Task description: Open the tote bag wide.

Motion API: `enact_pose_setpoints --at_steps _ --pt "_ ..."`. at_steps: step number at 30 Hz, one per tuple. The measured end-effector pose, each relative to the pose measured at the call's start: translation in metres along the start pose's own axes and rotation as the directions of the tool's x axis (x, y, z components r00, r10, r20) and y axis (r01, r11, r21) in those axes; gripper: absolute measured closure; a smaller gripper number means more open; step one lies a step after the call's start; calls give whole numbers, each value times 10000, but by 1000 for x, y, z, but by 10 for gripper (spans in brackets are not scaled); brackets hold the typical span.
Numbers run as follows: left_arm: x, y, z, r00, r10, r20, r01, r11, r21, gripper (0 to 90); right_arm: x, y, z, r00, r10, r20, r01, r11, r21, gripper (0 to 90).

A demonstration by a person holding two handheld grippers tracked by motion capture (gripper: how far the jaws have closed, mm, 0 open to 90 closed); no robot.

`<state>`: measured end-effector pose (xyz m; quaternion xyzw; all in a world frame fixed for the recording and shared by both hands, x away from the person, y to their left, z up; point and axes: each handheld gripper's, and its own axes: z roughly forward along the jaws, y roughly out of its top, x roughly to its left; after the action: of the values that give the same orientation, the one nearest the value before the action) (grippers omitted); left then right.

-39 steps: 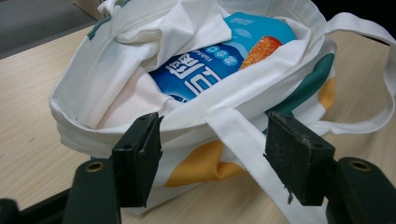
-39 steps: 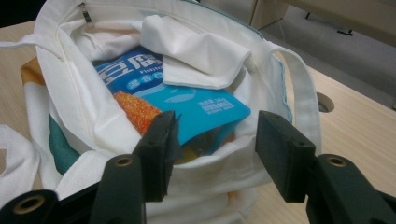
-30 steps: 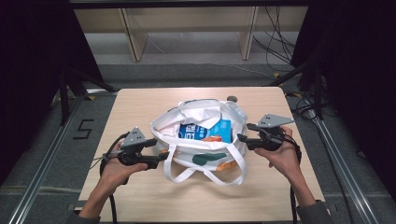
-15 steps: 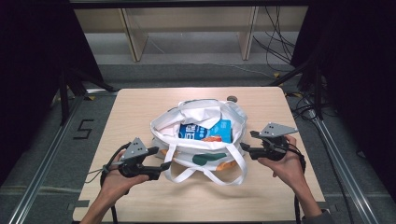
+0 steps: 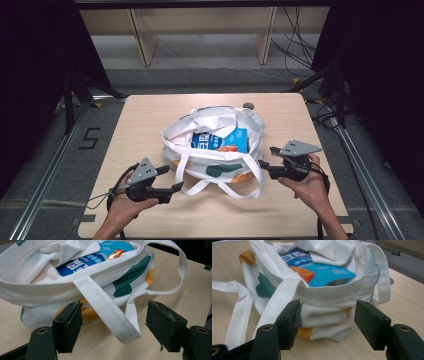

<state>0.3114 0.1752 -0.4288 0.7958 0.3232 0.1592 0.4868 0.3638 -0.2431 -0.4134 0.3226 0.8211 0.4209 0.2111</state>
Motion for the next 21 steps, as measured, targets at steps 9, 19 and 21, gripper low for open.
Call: enact_pose_setpoints --at_steps 9,19,21 --pt "-7 -20 0 9998 -101 198 102 9999 -3 260 2 -15 -4 9993 286 256 -286 9996 2 360" --pt "-12 -34 -4 9992 102 386 -108 9998 150 247 4 -36 -10 9975 620 341 -627 9978 197 354" --pt "-15 -38 -5 9991 -193 377 186 9997 179 247 4 -41 -11 9975 590 385 -597 9981 167 354"
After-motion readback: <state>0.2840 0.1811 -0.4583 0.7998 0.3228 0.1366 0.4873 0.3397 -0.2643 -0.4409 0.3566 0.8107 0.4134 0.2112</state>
